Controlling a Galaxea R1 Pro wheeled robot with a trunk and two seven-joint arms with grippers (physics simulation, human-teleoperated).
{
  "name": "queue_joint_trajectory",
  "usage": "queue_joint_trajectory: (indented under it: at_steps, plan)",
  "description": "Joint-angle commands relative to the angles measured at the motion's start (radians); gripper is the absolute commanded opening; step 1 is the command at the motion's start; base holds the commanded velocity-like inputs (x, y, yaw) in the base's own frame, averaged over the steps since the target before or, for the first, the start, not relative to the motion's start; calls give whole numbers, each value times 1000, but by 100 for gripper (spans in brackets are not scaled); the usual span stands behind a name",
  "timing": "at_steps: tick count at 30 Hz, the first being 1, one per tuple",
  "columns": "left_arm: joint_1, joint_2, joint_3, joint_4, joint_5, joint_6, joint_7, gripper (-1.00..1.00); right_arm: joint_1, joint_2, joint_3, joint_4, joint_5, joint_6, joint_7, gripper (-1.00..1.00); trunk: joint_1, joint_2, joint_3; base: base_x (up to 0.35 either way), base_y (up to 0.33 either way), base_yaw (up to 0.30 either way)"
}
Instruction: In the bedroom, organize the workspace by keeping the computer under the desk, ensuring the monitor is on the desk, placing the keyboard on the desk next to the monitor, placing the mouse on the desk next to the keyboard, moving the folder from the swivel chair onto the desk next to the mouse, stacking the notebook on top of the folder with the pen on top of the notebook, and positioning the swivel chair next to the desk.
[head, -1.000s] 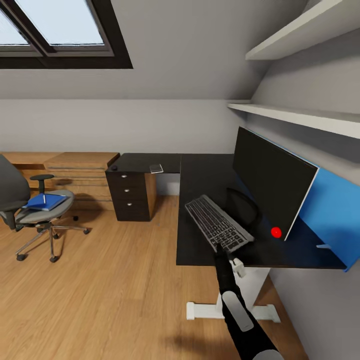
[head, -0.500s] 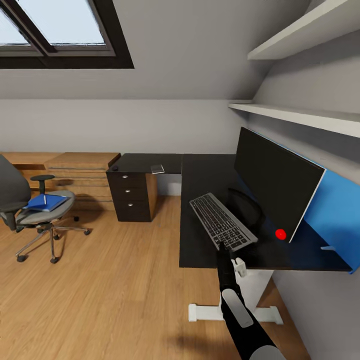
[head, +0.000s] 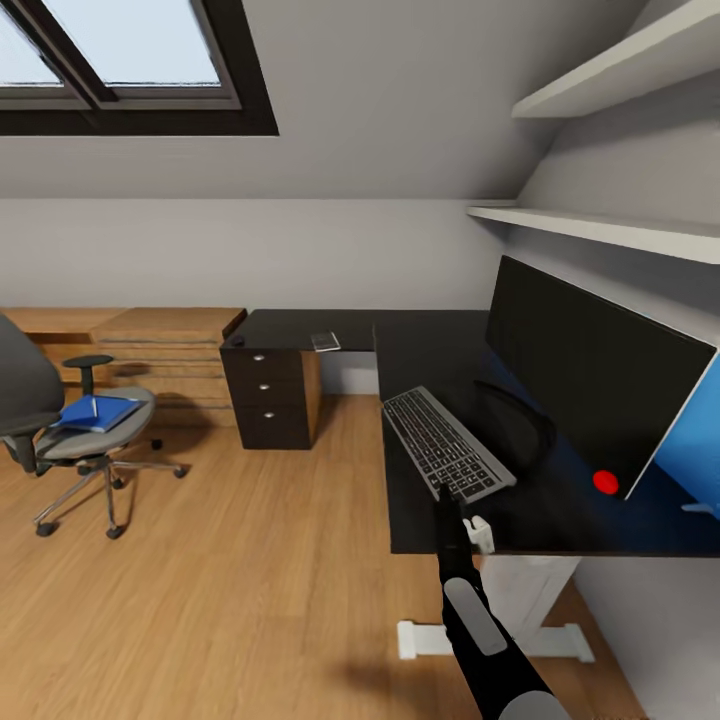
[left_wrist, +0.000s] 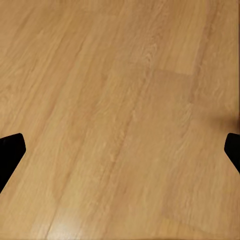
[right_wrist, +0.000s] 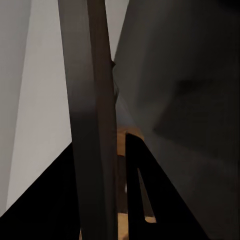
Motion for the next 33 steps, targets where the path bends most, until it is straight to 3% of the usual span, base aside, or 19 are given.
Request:
queue_joint_trajectory:
  at_steps: [1,5,10,25,26,27,29,33]
  plan:
    - [0,-1,1,-1,7,-2,-1,100,-1,0,3,1,-16,-4,7,-100,0,-1,-1,12,21,-207]
    - [0,0,2,-2,8,-3,-1,100,-1,0,3,2,-74,-3,7,-100,0,-1,-1,5,9,-241]
    - [0,1,5,-1,9,-2,-1,100,-1,0,5,2,-99,-1,7,-100,0,-1,-1,62,25,-228]
    - [0,1,4,-1,8,-2,-1,100,-1,0,6,2,-106,1,7,-100,0,-1,-1,175,86,-11]
    - [0,1,3,-1,8,-2,-1,100,-1,0,8,1,-178,1,7,-100,0,-1,-1,229,180,0]
    - [0,1,3,-1,8,-2,-1,100,-1,0,8,1,-198,0,8,-100,0,-1,-1,160,126,0]
    - [0,1,3,-2,8,-3,-1,100,-1,0,9,0,-232,0,8,-100,0,-1,-1,68,53,0]
    - [0,1,3,-1,8,-3,-1,100,-1,0,9,0,-242,1,8,-100,0,-1,-1,186,7,0]
